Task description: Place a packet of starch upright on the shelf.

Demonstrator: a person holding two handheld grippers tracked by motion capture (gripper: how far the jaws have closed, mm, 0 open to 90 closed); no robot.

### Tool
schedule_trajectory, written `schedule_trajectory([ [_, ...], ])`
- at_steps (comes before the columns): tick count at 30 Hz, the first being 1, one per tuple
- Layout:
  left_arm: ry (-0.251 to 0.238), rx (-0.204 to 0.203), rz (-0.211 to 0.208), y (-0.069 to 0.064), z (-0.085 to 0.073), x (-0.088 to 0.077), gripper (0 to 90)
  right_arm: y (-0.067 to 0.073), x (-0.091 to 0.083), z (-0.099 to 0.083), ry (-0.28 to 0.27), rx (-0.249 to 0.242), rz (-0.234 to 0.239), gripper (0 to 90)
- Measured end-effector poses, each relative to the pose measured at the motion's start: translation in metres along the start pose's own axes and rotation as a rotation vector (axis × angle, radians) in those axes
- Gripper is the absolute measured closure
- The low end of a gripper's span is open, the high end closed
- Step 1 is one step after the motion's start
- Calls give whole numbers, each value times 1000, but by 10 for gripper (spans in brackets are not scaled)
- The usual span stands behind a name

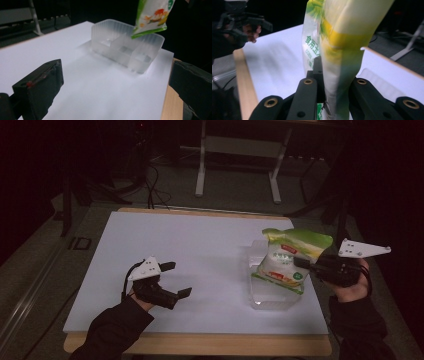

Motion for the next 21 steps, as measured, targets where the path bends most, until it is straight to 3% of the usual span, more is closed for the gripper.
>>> schedule_trajectory([
  [1, 0, -9, 0, 1, -4, 0, 1, -1, 4, -5, 21, 7, 27, 811],
  [5, -9, -47, 6, 6, -16, 1, 1, -4, 12, -15, 65, 11, 44, 811],
  [14, -14, -55, 9, 7, -22, 3, 1, -4, 28, -26, 152, -2, 81, 811],
  [21, -12, -71, 12, 9, -29, 6, 1, -3, 40, -32, 158, 3, 98, 812],
])
Point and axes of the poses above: each handheld gripper's, and its own axes: x roughly forward along the jaws, z roughly out of its top, y roughly to its left, the point moved 6 cm from there along x, roughly forward along the jaws, and after that the axes turned 10 degrees about y, right-handed, at the moved point
